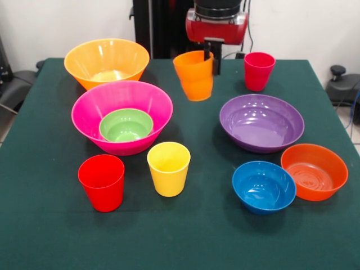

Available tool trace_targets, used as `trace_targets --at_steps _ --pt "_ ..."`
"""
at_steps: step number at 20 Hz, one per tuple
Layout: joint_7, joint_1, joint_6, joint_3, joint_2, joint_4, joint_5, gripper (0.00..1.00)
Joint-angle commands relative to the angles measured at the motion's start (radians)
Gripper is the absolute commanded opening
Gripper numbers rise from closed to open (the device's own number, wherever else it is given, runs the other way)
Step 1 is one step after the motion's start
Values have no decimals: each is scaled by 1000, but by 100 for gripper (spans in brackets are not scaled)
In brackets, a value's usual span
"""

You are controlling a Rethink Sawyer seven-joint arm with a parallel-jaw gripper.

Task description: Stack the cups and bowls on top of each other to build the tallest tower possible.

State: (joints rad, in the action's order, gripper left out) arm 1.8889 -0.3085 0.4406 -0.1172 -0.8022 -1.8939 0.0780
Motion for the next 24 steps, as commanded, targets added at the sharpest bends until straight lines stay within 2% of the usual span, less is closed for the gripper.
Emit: trace_targets --at_steps 1,4,7,14,20,24 --pt "36 -39 140 -49 -70 -80 -26 0" --pt "-7 -68 181 -56 -104 -81 -16 0" --pt "-42 -105 194 -72 -97 -68 -1 0" --pt "-86 -182 126 -124 6 -23 46 0" --pt "-99 -207 68 -141 75 8 89 0" --pt "-97 -224 52 -152 92 9 104 0"
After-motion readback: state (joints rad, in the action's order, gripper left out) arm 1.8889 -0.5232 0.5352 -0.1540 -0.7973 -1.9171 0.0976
